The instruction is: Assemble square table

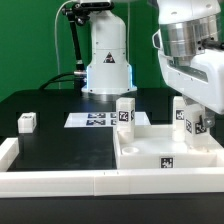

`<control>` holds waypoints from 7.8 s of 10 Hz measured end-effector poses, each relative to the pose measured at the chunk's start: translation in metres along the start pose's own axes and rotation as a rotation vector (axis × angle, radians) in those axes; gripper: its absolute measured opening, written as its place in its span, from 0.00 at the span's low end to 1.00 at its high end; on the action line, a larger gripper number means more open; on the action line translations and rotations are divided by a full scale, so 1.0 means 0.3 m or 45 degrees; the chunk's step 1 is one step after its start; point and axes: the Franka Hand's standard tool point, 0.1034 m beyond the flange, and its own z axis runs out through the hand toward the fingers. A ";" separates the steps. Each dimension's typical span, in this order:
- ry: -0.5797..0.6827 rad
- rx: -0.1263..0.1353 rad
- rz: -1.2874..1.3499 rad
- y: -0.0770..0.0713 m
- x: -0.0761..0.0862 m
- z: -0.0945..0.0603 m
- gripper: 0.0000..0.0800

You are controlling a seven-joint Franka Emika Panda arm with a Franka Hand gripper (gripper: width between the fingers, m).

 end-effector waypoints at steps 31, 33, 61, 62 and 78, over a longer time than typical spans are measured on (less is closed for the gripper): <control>0.189 -0.088 -1.585 0.031 -0.007 0.015 0.36; 0.180 -0.055 -1.274 0.033 -0.011 0.017 0.36; 0.187 -0.121 -2.119 0.025 -0.006 -0.009 0.81; 0.186 -0.125 -2.165 0.025 -0.002 -0.009 0.81; 0.166 -0.008 -0.844 0.031 0.003 -0.002 0.36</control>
Offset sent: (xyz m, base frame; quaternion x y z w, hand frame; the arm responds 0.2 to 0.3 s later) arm -0.0068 -0.0003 0.0025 0.0022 0.0079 -0.1205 0.9927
